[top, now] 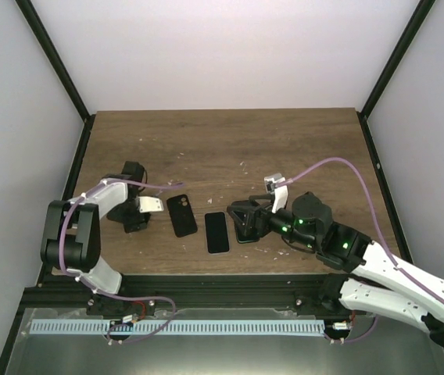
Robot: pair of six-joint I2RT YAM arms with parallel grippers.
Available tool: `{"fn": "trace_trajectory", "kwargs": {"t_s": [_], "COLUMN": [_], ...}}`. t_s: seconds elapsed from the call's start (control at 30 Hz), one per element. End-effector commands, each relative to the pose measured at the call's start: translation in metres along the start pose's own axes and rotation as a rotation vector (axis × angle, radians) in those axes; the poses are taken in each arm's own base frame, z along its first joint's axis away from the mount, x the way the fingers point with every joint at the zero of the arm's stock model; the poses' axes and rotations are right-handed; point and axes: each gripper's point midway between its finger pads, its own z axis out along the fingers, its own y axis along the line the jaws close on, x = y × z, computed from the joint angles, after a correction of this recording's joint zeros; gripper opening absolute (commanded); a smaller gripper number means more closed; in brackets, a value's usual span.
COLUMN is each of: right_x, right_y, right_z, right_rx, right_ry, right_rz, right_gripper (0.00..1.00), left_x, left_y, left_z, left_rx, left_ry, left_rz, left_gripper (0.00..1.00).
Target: Put the phone into the phone case
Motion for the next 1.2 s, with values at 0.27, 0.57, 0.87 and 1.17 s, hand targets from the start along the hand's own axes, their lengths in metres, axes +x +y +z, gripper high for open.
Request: {"fn": "trace_trajectory", "kwargs": {"t_s": [0.27, 0.57, 0.87, 1.17], "right_x": [-0.024, -0.024, -0.019, -0.021], "right_y": [0.009, 0.008, 0.008, 0.011], "right_z": [-0.013, -0.005, 0.005, 0.019], "right_rx": [-0.013, -0.001, 0.011, 0.018], "right_ry": [-0.075, -0.062, -0.025, -0.001], "right_rz": [-0.022, -0.030, -0.046, -0.098], "right_gripper": [1.00, 1.00, 1.00, 1.00], "left_x": [-0.038, -0.056, -0.032, 0.005], "left_y": [0.044, 0.041, 0.044, 0.049], "left_z": [0.002, 0.013, 0.014, 0.021], "left_rx": [-0.001, 0.168, 0.167, 0.148], "left_ry": [-0.088, -0.109, -0.134, -0.079], "left_rz": [-0.075, -0.190, -0.238, -0.298], "left_gripper": [0.88, 0.84, 0.89, 0.91]}}
